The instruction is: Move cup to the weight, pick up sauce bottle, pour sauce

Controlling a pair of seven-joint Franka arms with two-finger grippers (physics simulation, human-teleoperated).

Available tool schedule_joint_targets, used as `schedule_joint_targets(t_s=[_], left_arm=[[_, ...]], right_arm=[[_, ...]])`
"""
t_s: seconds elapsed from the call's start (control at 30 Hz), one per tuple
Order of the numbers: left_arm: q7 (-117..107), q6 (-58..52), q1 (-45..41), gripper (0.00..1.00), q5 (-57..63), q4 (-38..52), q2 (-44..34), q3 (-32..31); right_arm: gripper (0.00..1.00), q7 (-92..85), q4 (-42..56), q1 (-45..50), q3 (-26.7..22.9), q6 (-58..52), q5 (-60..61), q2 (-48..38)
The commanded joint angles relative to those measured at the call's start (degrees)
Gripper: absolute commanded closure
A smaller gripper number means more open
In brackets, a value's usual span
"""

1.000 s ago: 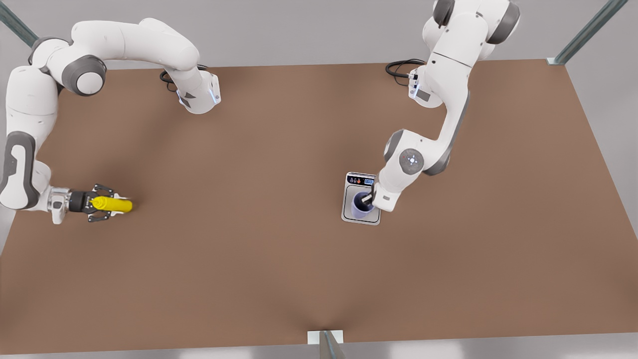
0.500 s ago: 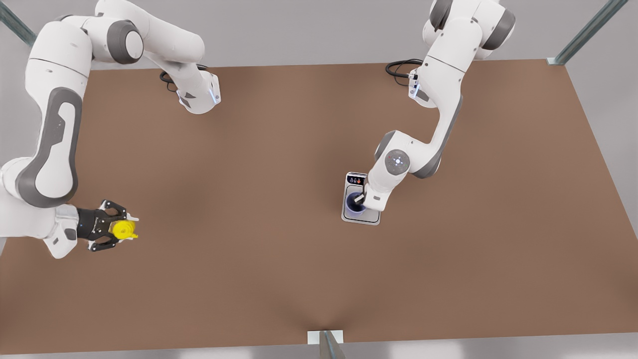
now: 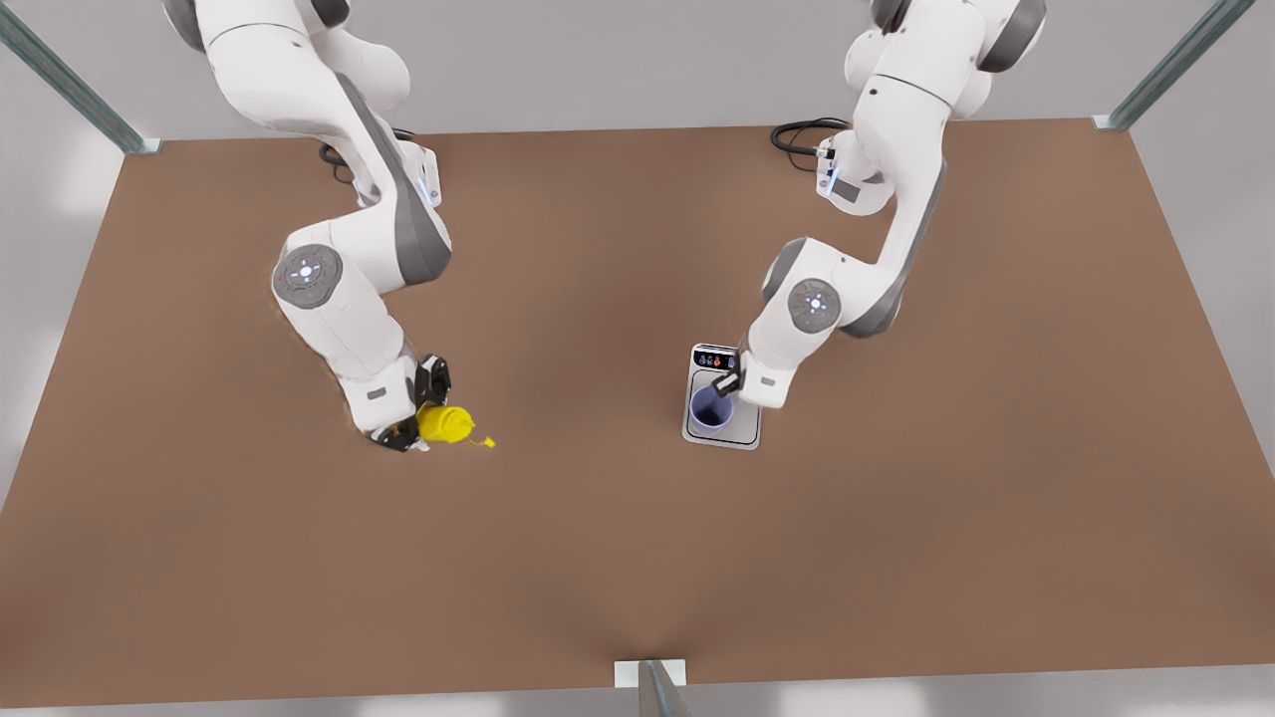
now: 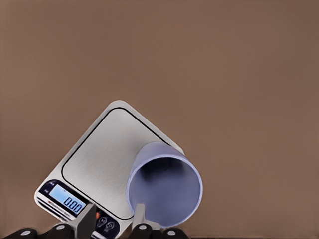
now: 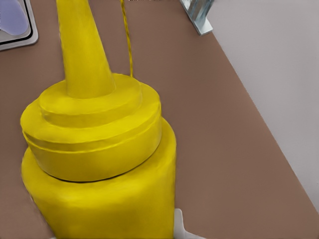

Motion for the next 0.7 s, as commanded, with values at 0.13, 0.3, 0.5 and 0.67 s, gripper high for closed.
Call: schedule_joint_targets(t_s=[0.13,0.3,0.5,0.67], left_arm=[[10.44,-8.57,0.47,0.43,-2.8,-2.11,-9.5,13.76],[44.73,-32.39,21.4,0.0,4.92,15.38,-11.07,12.1],[51.76,-46.46,18.49,0.0,6.69,29.53,-10.29,11.13],[52.11,-46.55,18.4,0.0,5.99,29.79,-12.92,10.95]], right_arm=[[0.47,22.81,-1.5,10.29,0.0,-0.39,-18.69,0.64],[0.47,42.94,8.25,20.75,0.0,-8.56,-32.58,10.75],[0.48,45.41,22.84,31.39,0.0,-18.13,-48.57,23.23],[0.48,32.58,23.81,33.24,-0.08,-25.79,-60.0,26.48]])
